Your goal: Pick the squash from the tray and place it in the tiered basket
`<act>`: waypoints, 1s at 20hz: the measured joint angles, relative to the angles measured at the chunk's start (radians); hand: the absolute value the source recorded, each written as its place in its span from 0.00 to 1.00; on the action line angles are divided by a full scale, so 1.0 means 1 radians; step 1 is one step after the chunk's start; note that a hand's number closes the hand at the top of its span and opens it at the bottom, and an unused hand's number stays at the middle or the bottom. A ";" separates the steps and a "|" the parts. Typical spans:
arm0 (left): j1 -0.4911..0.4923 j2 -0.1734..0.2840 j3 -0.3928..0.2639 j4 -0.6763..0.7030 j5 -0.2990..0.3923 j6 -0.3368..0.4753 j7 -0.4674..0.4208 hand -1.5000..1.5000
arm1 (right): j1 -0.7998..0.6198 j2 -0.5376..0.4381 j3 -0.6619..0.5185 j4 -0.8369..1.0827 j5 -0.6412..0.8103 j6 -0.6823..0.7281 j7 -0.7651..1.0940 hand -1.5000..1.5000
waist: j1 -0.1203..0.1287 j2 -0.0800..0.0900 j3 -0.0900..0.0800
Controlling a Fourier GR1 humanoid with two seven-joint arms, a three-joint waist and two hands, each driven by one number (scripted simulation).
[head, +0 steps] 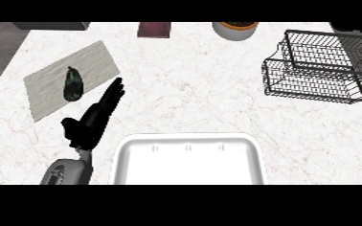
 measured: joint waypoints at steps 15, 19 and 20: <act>0.019 -0.001 0.012 -0.011 -0.001 -0.006 -0.002 0.50 | -0.046 0.045 -0.185 0.120 -0.210 0.107 0.353 0.00 | -0.012 -0.004 0.000; 0.016 -0.011 0.009 -0.008 -0.007 -0.001 -0.007 0.50 | -0.040 -0.006 -0.221 0.102 -0.213 -0.006 0.338 0.00 | -0.009 -0.001 0.000; 0.015 -0.012 0.008 -0.005 -0.008 -0.002 -0.008 0.50 | -0.040 -0.024 -0.225 0.095 -0.205 -0.041 0.338 0.00 | -0.010 -0.001 0.000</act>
